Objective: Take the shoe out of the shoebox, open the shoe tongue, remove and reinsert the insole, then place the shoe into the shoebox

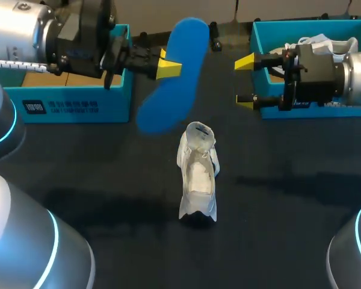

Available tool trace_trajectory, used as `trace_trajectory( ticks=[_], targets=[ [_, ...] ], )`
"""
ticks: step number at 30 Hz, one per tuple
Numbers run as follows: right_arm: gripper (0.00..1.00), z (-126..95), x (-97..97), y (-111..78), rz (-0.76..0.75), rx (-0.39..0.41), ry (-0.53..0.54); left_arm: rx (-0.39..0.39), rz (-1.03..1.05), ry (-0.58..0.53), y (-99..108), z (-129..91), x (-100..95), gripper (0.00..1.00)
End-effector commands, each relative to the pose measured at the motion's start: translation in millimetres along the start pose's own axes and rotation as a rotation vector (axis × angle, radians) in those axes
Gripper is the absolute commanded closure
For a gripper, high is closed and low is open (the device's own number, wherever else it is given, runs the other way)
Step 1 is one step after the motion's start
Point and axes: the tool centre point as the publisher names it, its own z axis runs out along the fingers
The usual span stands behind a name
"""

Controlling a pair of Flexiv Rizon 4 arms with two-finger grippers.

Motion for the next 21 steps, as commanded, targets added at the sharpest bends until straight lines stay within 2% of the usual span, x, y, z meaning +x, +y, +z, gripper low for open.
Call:
trace_trajectory(
  ticks=[1, 3, 20, 21],
  targets=[
    [0.0, 1.8, -0.3, 0.3, 0.001, -0.001, -0.002, 0.006, 0.571, -0.03, 3.7, 2.0, -15.0, 1.0],
    [0.0, 1.8, -0.3, 0.3, 0.001, -0.001, -0.002, 0.033, 0.593, -0.047, 5.9, 3.2, -19.3, 1.0],
    [0.0, 1.8, -0.3, 0.3, 0.001, -0.001, -0.002, 0.033, 0.593, -0.047, 5.9, 3.2, -19.3, 1.0],
    [0.0, 1.8, -0.3, 0.3, 0.001, -0.001, -0.002, 0.042, 0.647, -0.043, 9.2, 2.6, -20.4, 1.0]
  ],
)
